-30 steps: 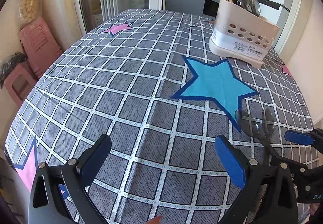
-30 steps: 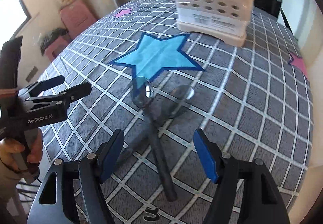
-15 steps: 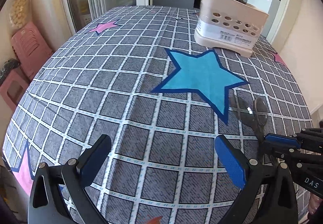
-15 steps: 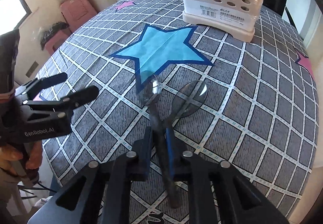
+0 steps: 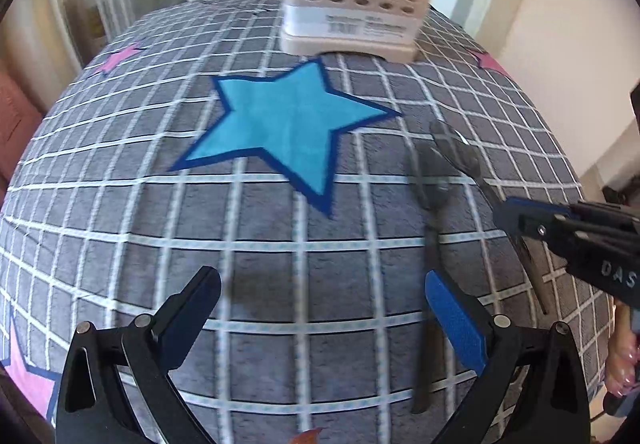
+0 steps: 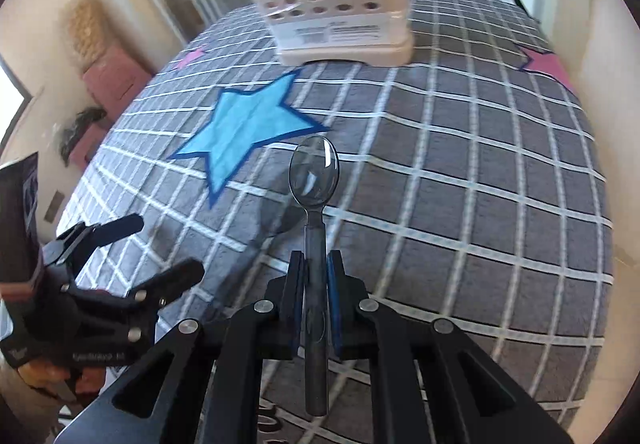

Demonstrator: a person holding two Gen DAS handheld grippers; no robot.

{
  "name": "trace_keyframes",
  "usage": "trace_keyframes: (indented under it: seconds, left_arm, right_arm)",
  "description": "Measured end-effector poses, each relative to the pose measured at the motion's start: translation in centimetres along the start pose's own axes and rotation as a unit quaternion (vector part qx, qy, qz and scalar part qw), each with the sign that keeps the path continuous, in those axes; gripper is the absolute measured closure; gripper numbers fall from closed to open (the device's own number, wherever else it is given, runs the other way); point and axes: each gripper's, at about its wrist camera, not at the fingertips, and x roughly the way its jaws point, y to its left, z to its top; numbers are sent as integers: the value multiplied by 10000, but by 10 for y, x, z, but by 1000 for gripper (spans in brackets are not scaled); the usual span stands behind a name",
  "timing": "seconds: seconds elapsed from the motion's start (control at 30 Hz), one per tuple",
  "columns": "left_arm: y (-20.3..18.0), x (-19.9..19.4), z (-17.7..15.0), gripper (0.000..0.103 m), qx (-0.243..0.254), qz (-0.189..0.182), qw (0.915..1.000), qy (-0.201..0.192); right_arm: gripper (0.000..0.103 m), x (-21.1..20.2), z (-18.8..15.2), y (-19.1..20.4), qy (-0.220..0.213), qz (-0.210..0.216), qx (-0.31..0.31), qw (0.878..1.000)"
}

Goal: Organize utensils
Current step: 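Grasp a black-handled spoon with the right tool while the left tool grasps another spoon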

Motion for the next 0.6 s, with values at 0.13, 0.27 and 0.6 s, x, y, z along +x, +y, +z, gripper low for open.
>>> trace_keyframes:
  seconds: [0.13, 0.27, 0.6]
  left_arm:
    - [-21, 9, 6, 0, 322, 94, 9994, 103]
    - [-26, 16, 14, 0, 469, 204, 9986, 150]
    - [-30, 18, 23, 0, 654, 142, 9974, 278]
  right_arm:
    - [77, 3, 3, -20, 146, 113, 392, 9991]
    - [66, -2, 6, -31, 118, 196, 541, 9983]
    - [66, 4, 16, -29, 382, 201, 395, 9983]
